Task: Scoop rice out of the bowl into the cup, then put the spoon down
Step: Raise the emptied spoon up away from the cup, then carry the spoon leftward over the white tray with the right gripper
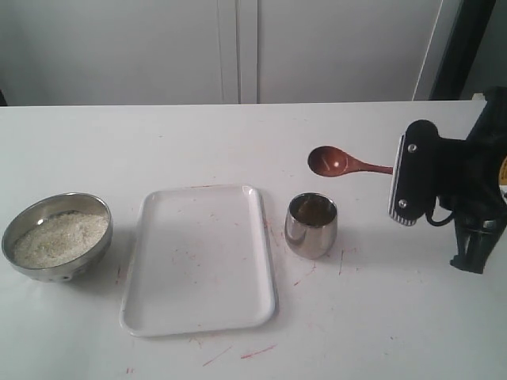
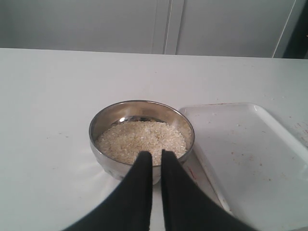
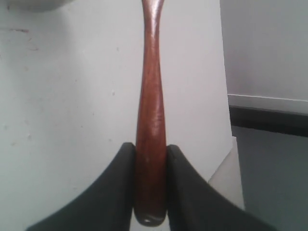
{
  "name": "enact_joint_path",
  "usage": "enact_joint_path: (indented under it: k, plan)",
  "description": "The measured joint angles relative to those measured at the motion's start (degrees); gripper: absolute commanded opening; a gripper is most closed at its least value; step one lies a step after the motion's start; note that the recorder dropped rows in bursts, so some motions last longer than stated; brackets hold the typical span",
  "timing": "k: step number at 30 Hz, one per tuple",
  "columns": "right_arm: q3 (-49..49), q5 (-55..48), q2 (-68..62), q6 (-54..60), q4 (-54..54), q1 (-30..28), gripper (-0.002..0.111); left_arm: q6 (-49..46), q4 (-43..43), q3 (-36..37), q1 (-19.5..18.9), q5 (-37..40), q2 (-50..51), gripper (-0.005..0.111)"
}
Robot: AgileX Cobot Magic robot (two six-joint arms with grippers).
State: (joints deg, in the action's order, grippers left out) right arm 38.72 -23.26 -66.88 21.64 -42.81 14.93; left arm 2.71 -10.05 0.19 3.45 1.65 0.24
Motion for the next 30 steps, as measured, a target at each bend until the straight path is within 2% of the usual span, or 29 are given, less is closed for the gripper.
enact_joint_path:
  k: [3, 6, 14, 19, 23, 30]
  plan:
    - [0.0, 2.7, 0.0, -12.4, 1.0, 0.0, 0.000, 0.0, 0.0, 0.0, 0.0, 0.0, 0.0, 0.014]
    - [0.0, 5.2, 0.0, -18.0, 3.9, 0.0, 0.000, 0.0, 0.0, 0.0, 0.0, 0.0, 0.0, 0.014]
    - [1.7, 8.2, 0.2, -21.6, 21.3, 0.0, 0.000, 0.0, 0.0, 0.0, 0.0, 0.0, 0.0, 0.014]
    - [4.6, 4.9, 0.2, -21.6, 32.2, 0.0, 0.000, 0.0, 0.0, 0.0, 0.0, 0.0, 0.0, 0.014]
    - [8.1, -0.1, 0.2, -16.3, 41.8, 0.0, 0.000, 0.0, 0.0, 0.0, 0.0, 0.0, 0.0, 0.014]
    - [14.2, -10.5, 0.0, 0.6, 63.6, 0.0, 0.000, 0.0, 0.0, 0.0, 0.0, 0.0, 0.0, 0.014]
